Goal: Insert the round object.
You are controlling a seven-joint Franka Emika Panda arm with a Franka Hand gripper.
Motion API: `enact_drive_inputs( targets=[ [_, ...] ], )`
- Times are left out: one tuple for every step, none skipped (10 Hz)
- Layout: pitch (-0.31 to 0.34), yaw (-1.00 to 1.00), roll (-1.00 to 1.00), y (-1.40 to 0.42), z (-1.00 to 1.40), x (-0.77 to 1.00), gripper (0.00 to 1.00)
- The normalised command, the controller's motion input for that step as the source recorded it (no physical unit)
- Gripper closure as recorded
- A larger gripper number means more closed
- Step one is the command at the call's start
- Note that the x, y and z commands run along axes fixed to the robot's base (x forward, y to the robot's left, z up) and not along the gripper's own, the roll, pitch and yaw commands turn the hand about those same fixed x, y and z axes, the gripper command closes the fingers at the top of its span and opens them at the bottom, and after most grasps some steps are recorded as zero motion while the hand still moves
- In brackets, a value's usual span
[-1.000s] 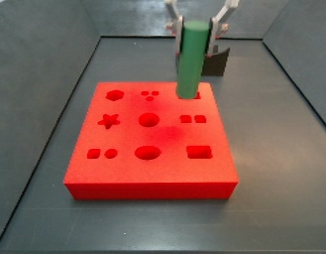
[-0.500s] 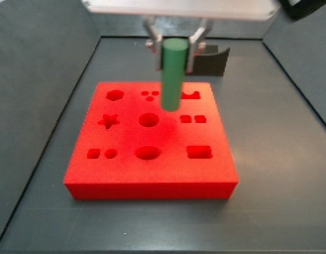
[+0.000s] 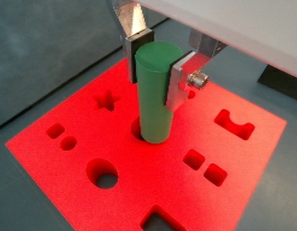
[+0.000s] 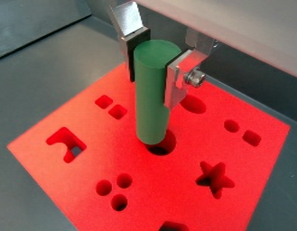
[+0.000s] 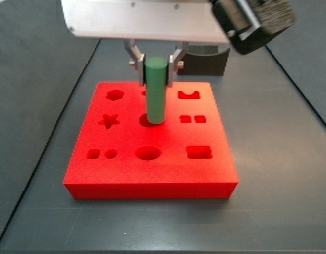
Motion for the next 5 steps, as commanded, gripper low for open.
enact_drive_inputs(
  targets=[
    [-0.074,-0.03,-0.11,0.05,-0.09,-0.15,1.00],
    [-0.051,-0.09,-0.08,0.00,0.00,-0.26,1.00],
    [-0.069,0.00,-0.08,0.00,0.07,-0.16,1.00],
    [-0.083,0.00,-0.08,0.00,0.00,-0.12,1.00],
    [-0.086,0.00,-0.05,0.00,-0.09,-0.12,1.00]
  ],
)
